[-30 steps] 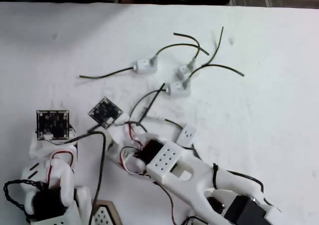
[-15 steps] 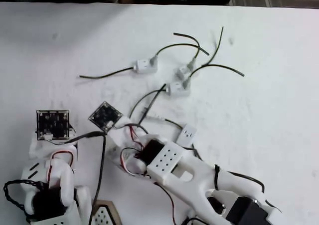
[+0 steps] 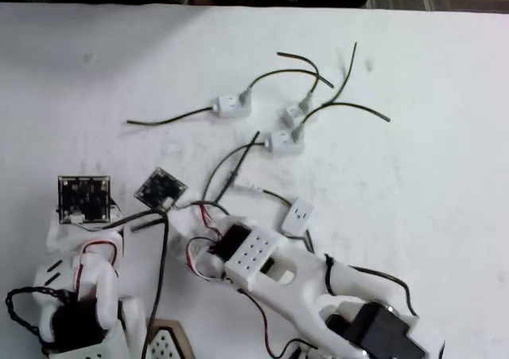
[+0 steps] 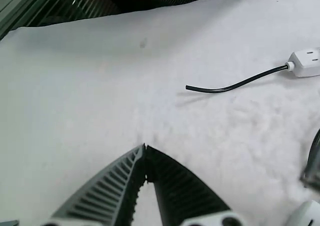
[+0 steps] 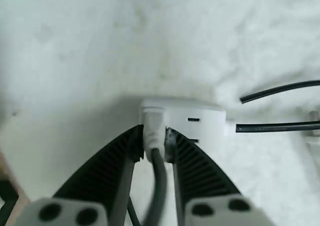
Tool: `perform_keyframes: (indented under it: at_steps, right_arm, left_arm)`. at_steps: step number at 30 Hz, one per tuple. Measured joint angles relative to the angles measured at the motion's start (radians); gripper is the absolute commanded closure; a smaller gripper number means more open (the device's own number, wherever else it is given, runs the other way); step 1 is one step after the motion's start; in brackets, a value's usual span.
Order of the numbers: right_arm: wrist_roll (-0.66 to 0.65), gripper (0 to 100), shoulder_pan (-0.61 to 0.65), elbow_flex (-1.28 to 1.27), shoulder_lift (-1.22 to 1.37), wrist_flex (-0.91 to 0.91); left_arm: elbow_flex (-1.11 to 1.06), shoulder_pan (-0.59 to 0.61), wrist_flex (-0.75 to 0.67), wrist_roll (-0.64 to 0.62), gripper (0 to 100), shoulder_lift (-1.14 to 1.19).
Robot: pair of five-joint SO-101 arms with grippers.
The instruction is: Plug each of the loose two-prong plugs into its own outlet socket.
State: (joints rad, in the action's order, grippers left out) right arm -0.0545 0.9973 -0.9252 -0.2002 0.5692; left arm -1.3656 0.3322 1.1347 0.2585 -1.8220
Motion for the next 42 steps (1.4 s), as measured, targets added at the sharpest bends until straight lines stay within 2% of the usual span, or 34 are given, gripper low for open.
perform_keyframes:
  at_steps: [11, 23, 35, 42]
  right_arm:
    - [-0.035, 98.1, 0.0, 0.023, 0.049, -0.023]
    - [-0.046, 98.1, -0.011, 0.121, 0.118, 0.066]
    - [-0.146, 98.1, -0.204, 0.236, 0.187, -0.049]
    - [-0.16, 98.1, -0.298, 0.422, 0.328, -0.094]
  left_arm:
    - [0.0, 0.0, 0.0, 0.0, 98, 0.0]
    - [0.0, 0.0, 0.0, 0.0, 98, 0.0]
    - [-0.002, 0.0, 0.0, 0.0, 98, 0.0]
    - [-0.003, 0.0, 0.0, 0.0, 98, 0.0]
